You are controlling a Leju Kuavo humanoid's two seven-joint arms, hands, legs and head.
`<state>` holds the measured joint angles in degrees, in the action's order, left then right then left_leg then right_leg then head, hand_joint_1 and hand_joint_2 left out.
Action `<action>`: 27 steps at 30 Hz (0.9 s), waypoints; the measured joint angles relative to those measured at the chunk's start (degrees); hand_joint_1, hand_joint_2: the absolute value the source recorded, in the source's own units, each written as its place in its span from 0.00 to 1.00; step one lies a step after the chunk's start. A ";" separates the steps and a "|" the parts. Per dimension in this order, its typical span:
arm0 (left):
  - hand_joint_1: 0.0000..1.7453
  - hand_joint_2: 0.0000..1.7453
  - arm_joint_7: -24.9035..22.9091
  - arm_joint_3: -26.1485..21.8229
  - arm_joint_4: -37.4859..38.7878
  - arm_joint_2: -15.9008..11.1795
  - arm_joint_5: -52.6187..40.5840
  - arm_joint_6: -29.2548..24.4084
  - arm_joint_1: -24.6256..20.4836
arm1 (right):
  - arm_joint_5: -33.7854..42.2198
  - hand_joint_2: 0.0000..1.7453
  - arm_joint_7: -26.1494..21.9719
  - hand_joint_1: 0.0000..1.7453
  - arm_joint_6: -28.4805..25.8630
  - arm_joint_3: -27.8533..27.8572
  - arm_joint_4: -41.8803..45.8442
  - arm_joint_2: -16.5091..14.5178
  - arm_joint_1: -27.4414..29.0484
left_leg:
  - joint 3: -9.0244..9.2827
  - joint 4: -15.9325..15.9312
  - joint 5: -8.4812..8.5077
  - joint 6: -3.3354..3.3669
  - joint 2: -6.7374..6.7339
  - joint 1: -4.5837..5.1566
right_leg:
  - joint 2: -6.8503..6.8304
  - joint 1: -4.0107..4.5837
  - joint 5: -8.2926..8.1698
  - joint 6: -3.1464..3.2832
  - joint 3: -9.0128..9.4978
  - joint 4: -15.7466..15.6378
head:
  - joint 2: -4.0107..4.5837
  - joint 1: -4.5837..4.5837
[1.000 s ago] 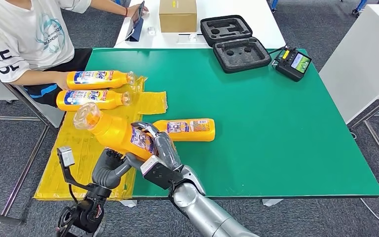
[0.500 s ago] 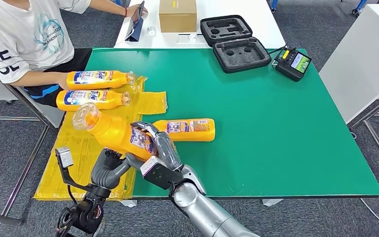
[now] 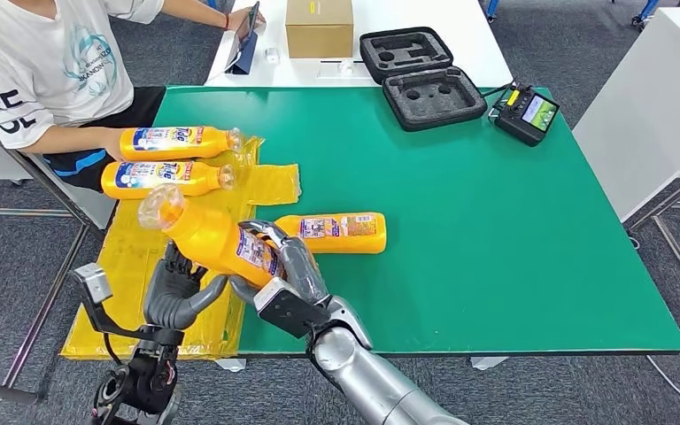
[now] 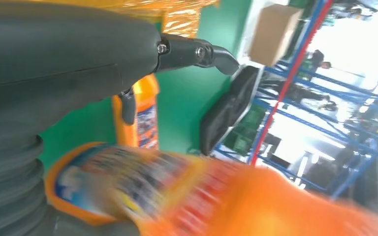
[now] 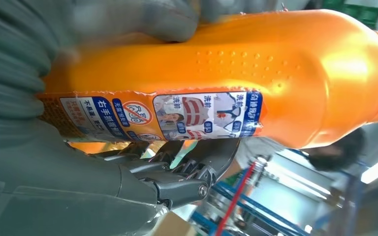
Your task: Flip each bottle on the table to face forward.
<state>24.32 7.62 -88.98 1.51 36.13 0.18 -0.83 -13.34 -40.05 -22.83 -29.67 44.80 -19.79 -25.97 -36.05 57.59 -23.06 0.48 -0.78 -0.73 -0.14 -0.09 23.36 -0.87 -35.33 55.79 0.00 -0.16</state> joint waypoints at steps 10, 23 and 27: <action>0.00 1.00 1.90 -1.26 -1.04 0.02 -5.47 -4.10 -0.57 | -0.05 1.00 0.22 1.00 -0.37 1.05 -0.38 0.69 0.90 | -0.01 0.00 0.00 0.00 -0.01 0.00 | 0.00 0.00 0.00 0.00 0.00 0.00 | 0.00 -0.01; 0.00 1.00 0.05 -4.10 -1.03 0.02 -3.10 -3.04 -1.53 | -1.00 1.00 0.23 1.00 -0.53 1.84 -0.39 2.00 2.72 | -0.03 0.00 0.00 0.00 0.01 0.00 | 0.00 0.00 0.00 0.00 0.00 0.01 | 0.00 0.01; 0.00 1.00 -3.52 -3.66 -0.74 0.02 -0.02 1.65 -1.54 | -1.55 1.00 0.16 1.00 -0.55 1.86 -0.68 2.02 2.79 | -0.04 0.00 0.00 0.00 0.03 0.00 | -0.01 0.00 0.00 0.00 0.00 0.00 | 0.00 0.00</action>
<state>20.80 3.97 -89.72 1.52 36.11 1.83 -2.37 -14.88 -39.89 -23.38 -27.80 44.12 -17.77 -23.18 -36.08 57.58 -23.06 0.48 -0.76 -0.73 -0.15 -0.09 23.36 -0.87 -35.33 55.79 0.00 -0.16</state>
